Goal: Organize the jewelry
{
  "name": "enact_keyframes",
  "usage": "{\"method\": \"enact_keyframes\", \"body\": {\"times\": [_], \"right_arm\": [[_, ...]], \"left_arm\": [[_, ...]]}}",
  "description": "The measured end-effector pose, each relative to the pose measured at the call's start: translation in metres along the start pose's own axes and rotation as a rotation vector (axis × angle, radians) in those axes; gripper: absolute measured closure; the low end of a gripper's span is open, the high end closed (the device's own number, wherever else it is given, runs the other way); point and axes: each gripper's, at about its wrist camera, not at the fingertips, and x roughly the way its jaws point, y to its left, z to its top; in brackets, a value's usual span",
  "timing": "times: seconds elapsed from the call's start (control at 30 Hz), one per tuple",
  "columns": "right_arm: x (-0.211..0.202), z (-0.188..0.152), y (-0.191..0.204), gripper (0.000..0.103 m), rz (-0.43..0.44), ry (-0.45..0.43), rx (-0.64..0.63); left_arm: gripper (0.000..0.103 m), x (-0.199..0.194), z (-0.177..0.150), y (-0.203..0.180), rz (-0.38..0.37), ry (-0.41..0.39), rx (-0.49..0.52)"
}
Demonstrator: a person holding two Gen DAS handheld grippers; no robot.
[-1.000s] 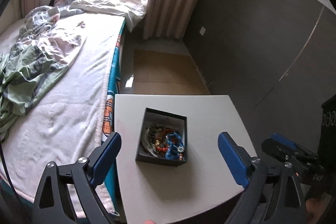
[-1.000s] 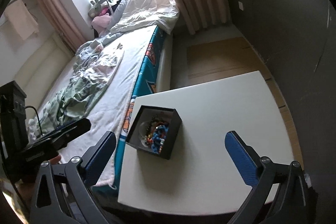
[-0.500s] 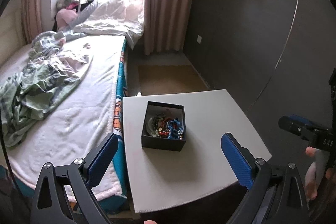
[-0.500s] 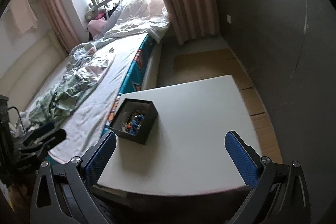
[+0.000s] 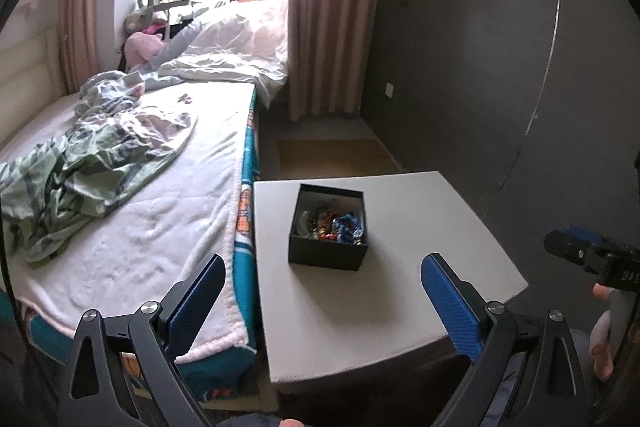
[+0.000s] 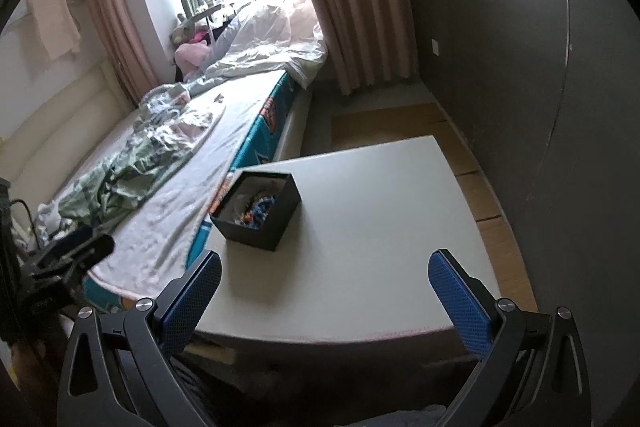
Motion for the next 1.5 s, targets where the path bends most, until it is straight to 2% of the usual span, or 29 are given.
{"method": "enact_keyframes", "body": {"times": [0.1, 0.33, 0.5, 0.6, 1.2, 1.5], "right_arm": [[-0.003, 0.000, -0.004, 0.000, 0.010, -0.016, 0.014], [-0.008, -0.005, 0.005, 0.000, -0.008, -0.053, -0.045], [-0.015, -0.005, -0.008, 0.000, 0.005, -0.092, 0.016], [-0.017, -0.005, -0.012, 0.000, 0.005, -0.098, 0.035], [-0.022, -0.006, -0.017, 0.000, -0.003, -0.118, 0.044], [-0.028, -0.006, -0.015, 0.000, -0.001, -0.136, 0.044]], "left_arm": [[0.005, -0.004, -0.004, 0.004, -0.008, -0.019, -0.023], [0.005, -0.009, -0.007, 0.002, 0.032, -0.077, -0.026], [0.005, -0.003, -0.006, 0.003, 0.039, -0.053, -0.032], [0.005, -0.006, -0.007, 0.000, 0.055, -0.068, -0.013], [0.005, -0.006, -0.008, 0.005, 0.091, -0.054, -0.018], [0.005, -0.007, -0.010, -0.001, 0.111, -0.054, 0.024]]}}
